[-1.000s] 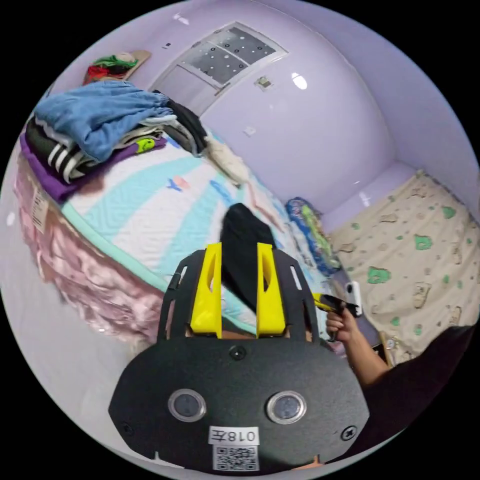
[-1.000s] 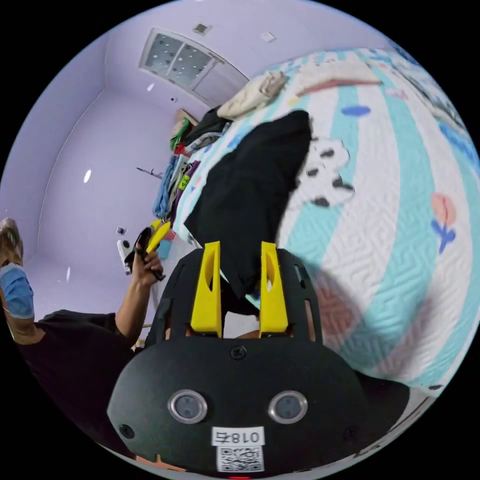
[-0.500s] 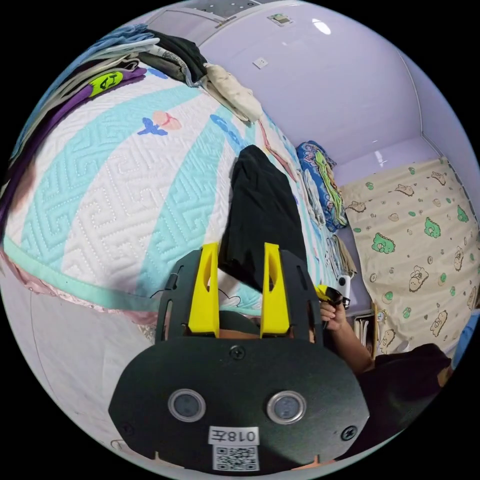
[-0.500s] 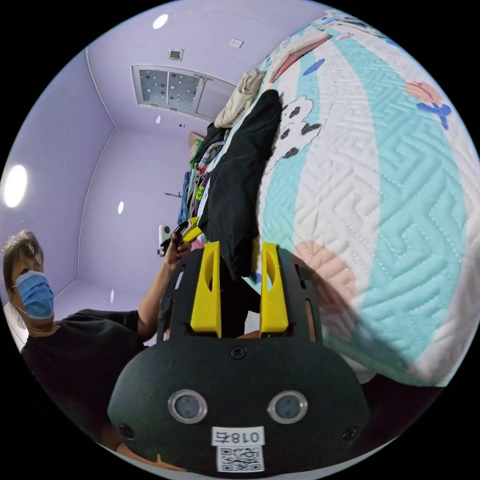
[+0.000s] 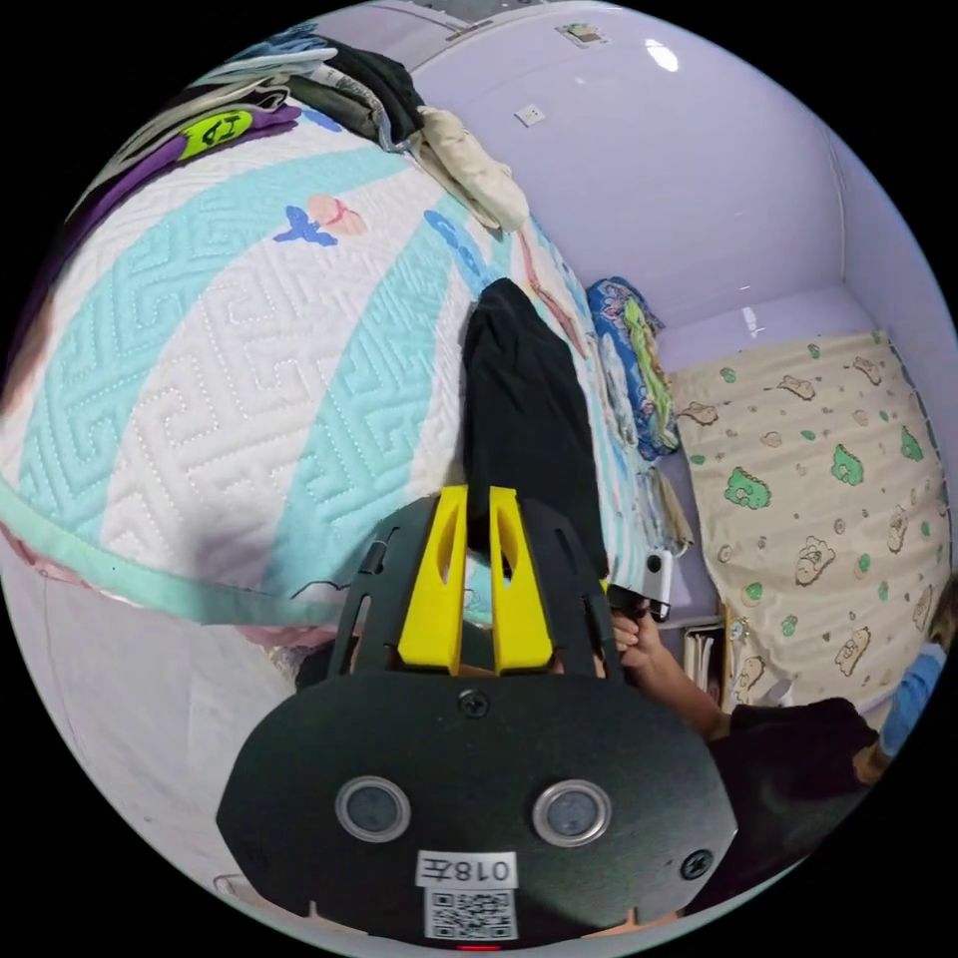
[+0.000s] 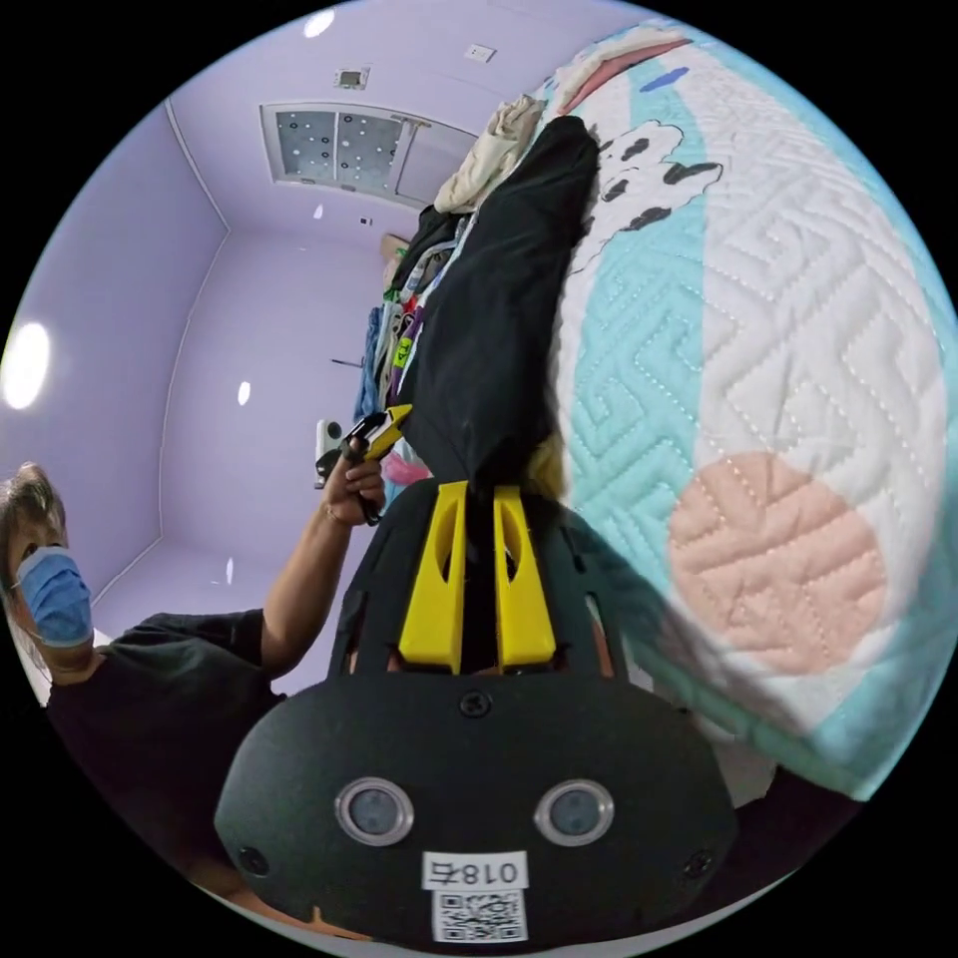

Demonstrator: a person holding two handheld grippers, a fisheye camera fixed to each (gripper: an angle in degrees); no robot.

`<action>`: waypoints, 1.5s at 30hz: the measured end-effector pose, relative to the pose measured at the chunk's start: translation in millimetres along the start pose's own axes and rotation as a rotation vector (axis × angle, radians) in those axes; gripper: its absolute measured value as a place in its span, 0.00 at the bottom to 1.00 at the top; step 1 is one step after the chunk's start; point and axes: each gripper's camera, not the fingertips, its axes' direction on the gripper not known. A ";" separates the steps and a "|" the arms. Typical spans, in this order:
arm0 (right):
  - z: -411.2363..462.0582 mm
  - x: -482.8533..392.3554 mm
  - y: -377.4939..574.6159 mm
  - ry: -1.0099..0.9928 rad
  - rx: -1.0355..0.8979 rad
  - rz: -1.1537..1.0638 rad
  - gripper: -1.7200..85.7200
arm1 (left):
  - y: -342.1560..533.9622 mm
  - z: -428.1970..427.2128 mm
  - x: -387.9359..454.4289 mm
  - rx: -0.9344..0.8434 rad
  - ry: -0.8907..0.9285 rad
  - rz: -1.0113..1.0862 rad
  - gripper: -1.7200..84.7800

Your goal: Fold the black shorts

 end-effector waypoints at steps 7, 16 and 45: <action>-62.1 -43.7 30.2 -0.106 -0.078 -0.036 0.07 | 69.5 -28.9 61.4 -0.025 0.019 0.138 0.06; -102.2 -24.6 90.2 -0.338 -0.087 0.169 0.08 | 165.1 -32.0 68.7 -0.010 0.216 0.050 0.06; -84.1 -37.2 -120.4 -0.002 0.155 -0.087 0.06 | -6.8 130.2 172.0 0.044 0.060 0.330 0.09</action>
